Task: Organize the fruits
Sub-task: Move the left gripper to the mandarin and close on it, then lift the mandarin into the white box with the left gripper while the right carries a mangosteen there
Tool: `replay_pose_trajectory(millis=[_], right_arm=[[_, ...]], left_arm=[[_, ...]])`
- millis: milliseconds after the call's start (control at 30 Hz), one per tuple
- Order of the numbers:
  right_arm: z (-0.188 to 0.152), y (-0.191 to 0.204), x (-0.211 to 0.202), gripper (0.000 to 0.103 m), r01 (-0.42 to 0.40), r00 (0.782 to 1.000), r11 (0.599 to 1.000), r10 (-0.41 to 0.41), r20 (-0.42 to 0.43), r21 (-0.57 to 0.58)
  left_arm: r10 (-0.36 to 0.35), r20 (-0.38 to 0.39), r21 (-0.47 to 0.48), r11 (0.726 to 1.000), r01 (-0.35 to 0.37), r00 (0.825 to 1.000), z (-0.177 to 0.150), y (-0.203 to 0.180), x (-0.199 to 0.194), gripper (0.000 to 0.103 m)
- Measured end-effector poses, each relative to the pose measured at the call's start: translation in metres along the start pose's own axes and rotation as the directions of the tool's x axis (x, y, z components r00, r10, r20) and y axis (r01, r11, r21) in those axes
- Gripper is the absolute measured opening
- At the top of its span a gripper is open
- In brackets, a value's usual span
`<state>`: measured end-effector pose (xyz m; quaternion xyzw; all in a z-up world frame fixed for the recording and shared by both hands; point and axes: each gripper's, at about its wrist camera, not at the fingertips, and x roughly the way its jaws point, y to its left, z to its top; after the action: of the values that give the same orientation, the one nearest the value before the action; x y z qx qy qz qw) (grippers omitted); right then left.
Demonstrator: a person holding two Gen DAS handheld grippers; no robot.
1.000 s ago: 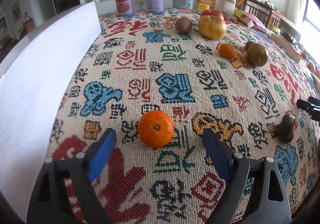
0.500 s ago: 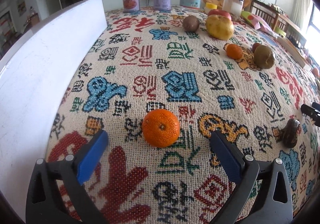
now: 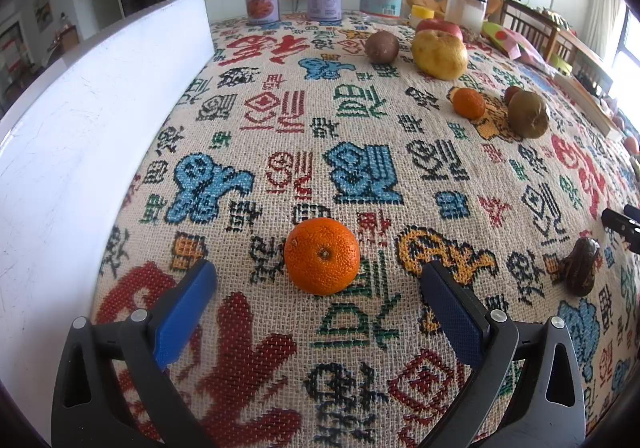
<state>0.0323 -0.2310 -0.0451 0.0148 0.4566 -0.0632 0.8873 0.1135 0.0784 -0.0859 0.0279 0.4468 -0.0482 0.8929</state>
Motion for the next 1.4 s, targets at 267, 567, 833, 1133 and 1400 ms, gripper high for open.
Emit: replay_pose_trajectory(millis=[267,567,833,1133,1400], right_arm=[[0.000,0.000,0.000,0.103,0.000,1.000,1.000,0.000,0.000,0.000],[0.000,0.000,0.000,0.103,0.000,1.000,1.000,0.000,0.000,0.000],[-0.006,0.001,-0.017,0.101,-0.186,0.982,0.982,0.185,0.046,0.022],[-0.028,0.127,-0.042,0.085,-0.427,0.898,0.846,0.439,-0.037,-0.321],[-0.014,0.137,-0.041,0.043,-0.463,0.884,0.847,0.461,-0.074,-0.260]], left_arm=[[0.000,0.000,0.000,1.000,0.000,1.000,0.000,0.000,0.000,0.102],[-0.126,-0.025,0.047,0.991,0.127,0.992,0.002,0.009,-0.007,0.100],[-0.078,0.019,0.072,0.994,0.077,0.997,0.012,-0.003,-0.003,0.030],[-0.140,0.006,-0.015,0.990,0.140,0.990,0.004,0.006,-0.034,0.029],[-0.243,0.049,-0.174,0.953,0.247,0.969,0.011,0.050,-0.122,0.029]])
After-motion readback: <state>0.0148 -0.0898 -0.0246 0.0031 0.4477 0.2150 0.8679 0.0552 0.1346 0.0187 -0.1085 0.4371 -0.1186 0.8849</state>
